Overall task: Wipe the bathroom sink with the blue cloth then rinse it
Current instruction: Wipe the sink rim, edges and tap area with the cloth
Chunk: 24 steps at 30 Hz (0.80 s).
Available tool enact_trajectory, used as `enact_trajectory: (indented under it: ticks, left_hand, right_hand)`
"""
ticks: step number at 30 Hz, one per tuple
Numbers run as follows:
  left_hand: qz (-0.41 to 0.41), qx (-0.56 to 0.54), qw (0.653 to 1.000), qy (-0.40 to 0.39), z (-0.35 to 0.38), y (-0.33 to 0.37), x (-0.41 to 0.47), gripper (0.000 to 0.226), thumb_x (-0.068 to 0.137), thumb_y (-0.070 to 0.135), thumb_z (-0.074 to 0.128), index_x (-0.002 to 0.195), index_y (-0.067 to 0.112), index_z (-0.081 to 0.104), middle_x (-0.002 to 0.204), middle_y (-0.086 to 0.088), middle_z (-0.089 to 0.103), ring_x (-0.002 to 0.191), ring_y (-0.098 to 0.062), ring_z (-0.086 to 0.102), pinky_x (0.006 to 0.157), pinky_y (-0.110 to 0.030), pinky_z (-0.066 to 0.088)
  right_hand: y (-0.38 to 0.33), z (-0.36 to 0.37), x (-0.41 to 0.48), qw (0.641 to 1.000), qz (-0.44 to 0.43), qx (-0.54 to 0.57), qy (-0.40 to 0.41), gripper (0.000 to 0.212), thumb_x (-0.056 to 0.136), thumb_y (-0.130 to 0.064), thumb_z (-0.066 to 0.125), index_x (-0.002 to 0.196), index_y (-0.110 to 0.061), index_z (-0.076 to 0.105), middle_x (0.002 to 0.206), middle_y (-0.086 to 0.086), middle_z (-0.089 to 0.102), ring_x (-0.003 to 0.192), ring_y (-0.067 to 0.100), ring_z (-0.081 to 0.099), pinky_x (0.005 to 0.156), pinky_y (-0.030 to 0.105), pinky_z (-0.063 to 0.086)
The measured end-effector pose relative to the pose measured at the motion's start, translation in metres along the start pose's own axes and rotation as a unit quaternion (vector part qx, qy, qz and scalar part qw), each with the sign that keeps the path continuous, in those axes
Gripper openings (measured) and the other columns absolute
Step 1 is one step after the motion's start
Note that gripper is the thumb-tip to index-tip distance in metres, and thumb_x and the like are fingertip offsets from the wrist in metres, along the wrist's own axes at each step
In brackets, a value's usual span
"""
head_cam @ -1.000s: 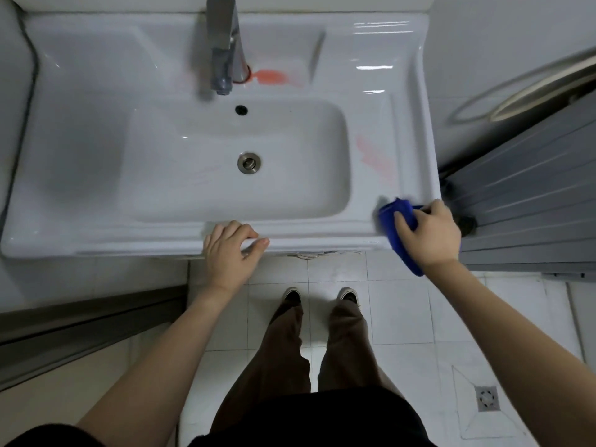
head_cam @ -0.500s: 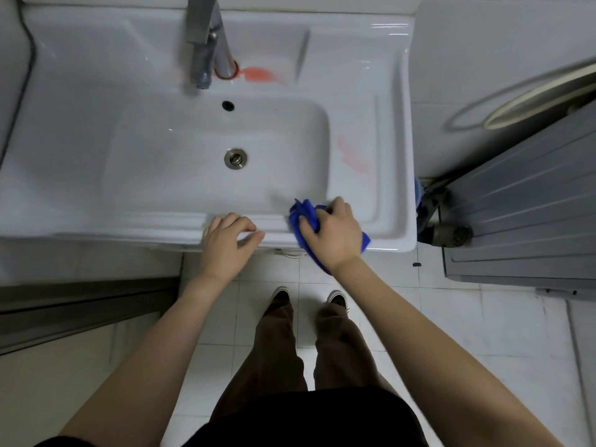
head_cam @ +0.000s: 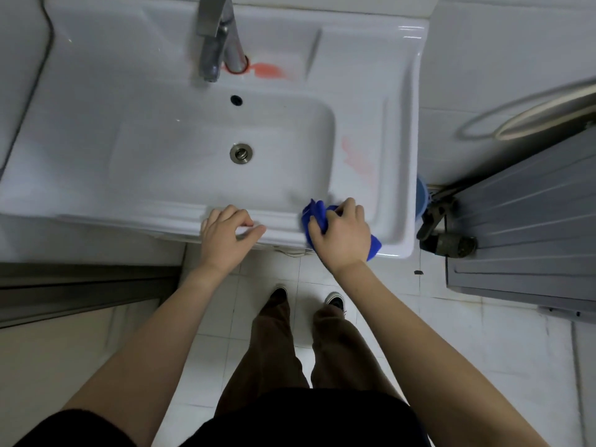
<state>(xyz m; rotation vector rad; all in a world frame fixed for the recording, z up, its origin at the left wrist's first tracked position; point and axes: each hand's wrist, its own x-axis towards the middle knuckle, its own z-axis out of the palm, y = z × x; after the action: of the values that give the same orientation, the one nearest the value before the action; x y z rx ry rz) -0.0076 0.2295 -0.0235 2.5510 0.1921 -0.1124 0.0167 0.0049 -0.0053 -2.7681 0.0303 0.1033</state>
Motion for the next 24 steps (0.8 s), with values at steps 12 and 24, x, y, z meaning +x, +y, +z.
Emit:
enact_trajectory:
  ticks: [12,24]
  left_hand:
    - [-0.032,0.003,0.999,0.025,0.005,0.004,0.005,0.04,0.071,0.063,0.05,0.066,0.025,0.057,0.08,0.009,0.055,0.087,-0.017,0.043,0.078,-0.033,0.029]
    - [-0.029,-0.01,0.999,0.025,0.005,0.001,0.006,0.037,0.072,0.06,0.05,0.066,0.024,0.057,0.08,0.008,0.057,0.087,-0.019,0.045,0.079,-0.034,0.03]
  right_hand:
    - [0.132,-0.046,0.009,0.986,-0.163,-0.014,0.02,0.034,0.087,-0.038,0.057,0.073,-0.01,0.069,0.088,0.005,0.051,0.078,0.021,0.046,0.061,0.027,0.036]
    - [0.127,-0.062,0.095,0.99,-0.14,0.0,0.002,0.042,0.088,-0.045,0.056,0.084,-0.006,0.072,0.101,0.011,0.053,0.092,0.031,0.053,0.066,0.032,0.043]
